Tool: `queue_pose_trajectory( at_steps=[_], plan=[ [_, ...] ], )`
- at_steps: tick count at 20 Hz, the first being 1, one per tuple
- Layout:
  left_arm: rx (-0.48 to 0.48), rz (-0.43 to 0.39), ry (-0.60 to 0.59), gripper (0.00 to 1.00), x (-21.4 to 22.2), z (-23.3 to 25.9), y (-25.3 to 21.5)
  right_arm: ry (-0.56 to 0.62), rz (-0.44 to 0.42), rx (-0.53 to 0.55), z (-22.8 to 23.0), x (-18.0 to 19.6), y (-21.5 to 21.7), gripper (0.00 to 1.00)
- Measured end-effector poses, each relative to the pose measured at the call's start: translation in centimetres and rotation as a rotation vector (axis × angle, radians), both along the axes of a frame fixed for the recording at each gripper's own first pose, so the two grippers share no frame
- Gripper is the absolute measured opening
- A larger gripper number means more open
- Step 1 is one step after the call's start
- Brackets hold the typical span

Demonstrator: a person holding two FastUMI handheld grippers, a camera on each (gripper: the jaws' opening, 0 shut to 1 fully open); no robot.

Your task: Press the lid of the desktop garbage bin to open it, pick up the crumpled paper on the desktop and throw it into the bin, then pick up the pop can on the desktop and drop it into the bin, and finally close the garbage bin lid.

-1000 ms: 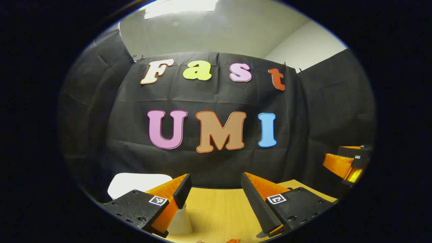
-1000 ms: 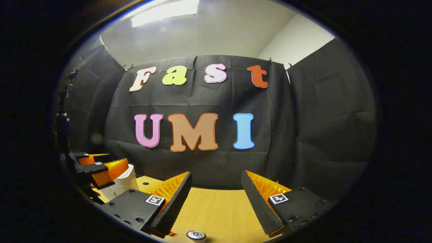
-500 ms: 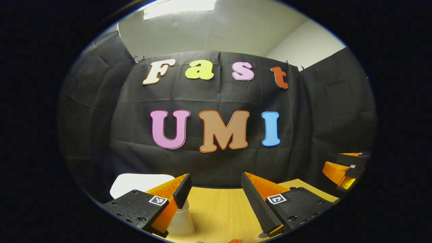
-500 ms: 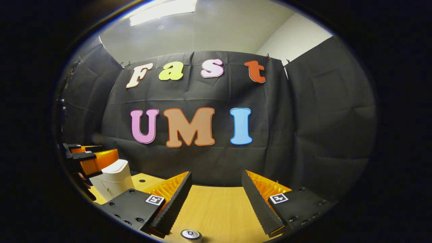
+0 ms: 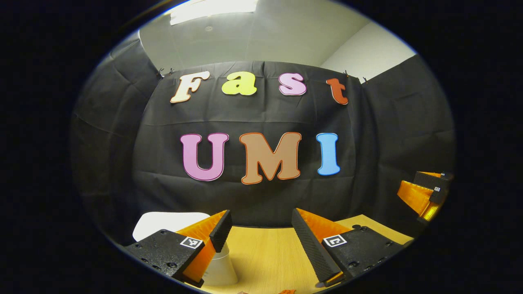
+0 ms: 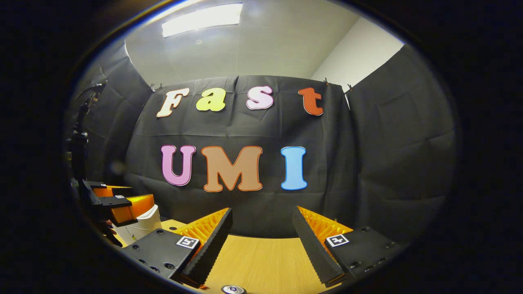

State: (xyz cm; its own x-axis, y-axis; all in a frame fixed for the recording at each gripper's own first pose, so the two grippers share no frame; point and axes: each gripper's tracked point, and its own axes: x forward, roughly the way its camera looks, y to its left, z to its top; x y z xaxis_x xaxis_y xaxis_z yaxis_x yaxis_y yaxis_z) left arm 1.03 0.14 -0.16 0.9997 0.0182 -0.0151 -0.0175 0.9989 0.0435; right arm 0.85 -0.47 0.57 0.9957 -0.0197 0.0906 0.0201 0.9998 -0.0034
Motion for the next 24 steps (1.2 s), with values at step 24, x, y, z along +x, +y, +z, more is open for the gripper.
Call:
queue_pose_trajectory(
  at_steps=[24],
  plan=[
    [0.026, 0.013, -0.060, 0.93, 0.0, 2.0, 0.6, 0.050, 0.030, 0.016, -1.0, 0.2, 0.8, 0.96]
  ],
)
